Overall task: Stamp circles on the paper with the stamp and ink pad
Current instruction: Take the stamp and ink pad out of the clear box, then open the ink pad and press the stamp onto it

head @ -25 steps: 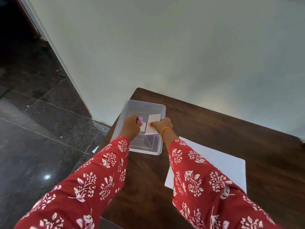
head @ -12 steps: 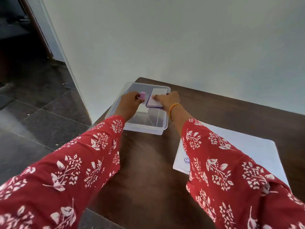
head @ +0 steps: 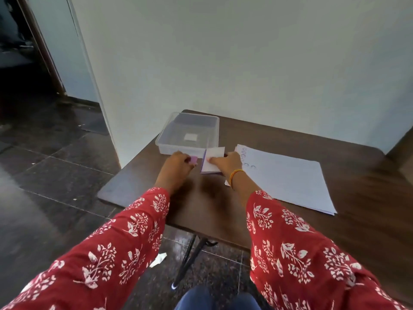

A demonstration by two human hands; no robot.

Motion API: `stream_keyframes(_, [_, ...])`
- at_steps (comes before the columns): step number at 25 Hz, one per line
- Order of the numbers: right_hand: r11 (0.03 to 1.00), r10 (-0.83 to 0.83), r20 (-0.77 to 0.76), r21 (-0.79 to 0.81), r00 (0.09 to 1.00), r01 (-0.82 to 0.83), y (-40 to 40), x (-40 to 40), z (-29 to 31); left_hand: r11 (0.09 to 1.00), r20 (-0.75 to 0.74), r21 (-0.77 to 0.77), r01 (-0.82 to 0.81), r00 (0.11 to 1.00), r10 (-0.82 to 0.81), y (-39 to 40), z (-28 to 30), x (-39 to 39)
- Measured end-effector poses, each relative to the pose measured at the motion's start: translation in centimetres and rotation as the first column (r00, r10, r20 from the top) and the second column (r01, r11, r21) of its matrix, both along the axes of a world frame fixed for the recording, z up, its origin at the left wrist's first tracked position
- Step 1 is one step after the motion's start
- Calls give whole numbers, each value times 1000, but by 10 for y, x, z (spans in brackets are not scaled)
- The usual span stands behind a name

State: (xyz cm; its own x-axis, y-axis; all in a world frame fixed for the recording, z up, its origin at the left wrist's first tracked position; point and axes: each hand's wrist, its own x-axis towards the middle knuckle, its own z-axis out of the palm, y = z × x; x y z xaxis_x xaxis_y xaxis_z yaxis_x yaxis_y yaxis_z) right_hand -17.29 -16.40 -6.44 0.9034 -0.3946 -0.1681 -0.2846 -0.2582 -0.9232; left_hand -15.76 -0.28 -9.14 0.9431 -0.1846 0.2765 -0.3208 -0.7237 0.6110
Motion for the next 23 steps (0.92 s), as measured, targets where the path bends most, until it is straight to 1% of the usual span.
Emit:
stream_keyframes(3, [994,14,-93,-105,996,-24,4,-17,-18,999,-8,35,7,1000,-7,6,-22,-21])
stream_keyframes(6, [971,32,-138,-230,990,-63,10,-16,-23,999,-15,18,-41,999,41,12,-31,-21])
stream_keyframes(8, [947,56,-155,-305,986,-101,14,-11,-22,997,-5,35,-66,998,66,17,-34,-13])
stream_keyframes(10, [903,84,-167,-403,982,-146,17,-6,-23,991,0,102,-86,996,86,21,-36,-1])
stream_keyframes(13, [789,107,-174,-584,979,-190,21,2,-26,977,-8,189,-95,995,98,25,-38,15])
stream_keyframes(14, [771,110,-173,-607,979,-193,22,3,-27,976,-11,197,-95,995,99,25,-36,19])
stream_keyframes(17, [784,123,-184,-585,975,-209,22,4,-25,973,-18,209,-93,995,99,23,-31,19])
stream_keyframes(19, [775,159,-116,-601,981,-196,19,2,-23,976,-21,181,-119,992,125,22,-31,11])
stream_keyframes(20, [748,219,-92,-624,971,-228,17,1,-22,980,-14,153,-126,992,129,22,-32,5])
stream_keyframes(21, [701,300,-117,-646,947,-302,15,2,-21,986,-12,126,-114,993,116,23,-33,0])
stream_keyframes(23, [589,414,-271,-648,869,-483,14,1,-19,993,-13,103,-50,999,52,25,-37,-14])
